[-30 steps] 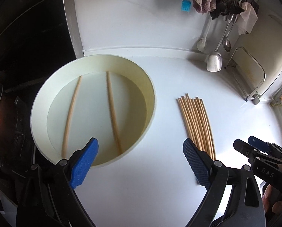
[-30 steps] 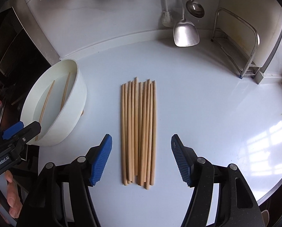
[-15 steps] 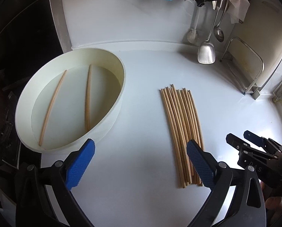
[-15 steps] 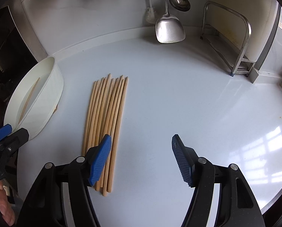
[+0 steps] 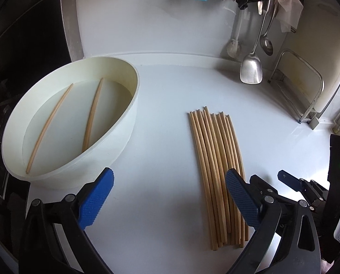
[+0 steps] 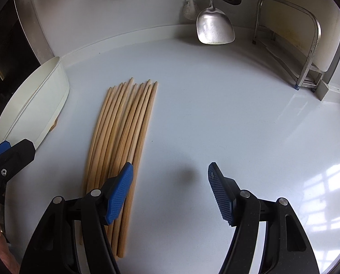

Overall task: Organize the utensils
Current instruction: 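Move both open grippers back over the chopstick row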

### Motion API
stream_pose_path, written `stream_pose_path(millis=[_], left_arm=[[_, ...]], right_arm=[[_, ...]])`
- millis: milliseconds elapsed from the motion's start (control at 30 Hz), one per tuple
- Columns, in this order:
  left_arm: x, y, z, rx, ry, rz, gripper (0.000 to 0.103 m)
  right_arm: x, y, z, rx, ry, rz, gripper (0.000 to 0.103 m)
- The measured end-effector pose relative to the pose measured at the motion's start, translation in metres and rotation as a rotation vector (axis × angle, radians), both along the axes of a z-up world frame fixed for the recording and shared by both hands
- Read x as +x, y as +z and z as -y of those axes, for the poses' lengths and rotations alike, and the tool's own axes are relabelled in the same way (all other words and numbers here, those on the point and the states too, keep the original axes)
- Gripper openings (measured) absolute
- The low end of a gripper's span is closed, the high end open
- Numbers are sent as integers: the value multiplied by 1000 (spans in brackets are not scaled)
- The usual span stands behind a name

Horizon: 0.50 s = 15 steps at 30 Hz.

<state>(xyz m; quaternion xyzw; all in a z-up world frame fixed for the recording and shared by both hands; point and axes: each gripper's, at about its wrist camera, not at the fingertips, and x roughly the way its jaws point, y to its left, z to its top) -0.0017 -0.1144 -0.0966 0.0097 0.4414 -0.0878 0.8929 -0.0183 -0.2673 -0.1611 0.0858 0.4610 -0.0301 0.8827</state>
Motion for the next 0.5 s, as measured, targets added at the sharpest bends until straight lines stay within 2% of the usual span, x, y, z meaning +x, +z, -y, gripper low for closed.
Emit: stream_pose_path(millis=[200,500], left_arm=[[3,-7,-5,-5,16,-8,97],[9,-14,-11,-14,35,-26,97]], right_arm=[[6,-3,-1,4,-6,10,65],[11,-7,-8,-50,7,-6,65]])
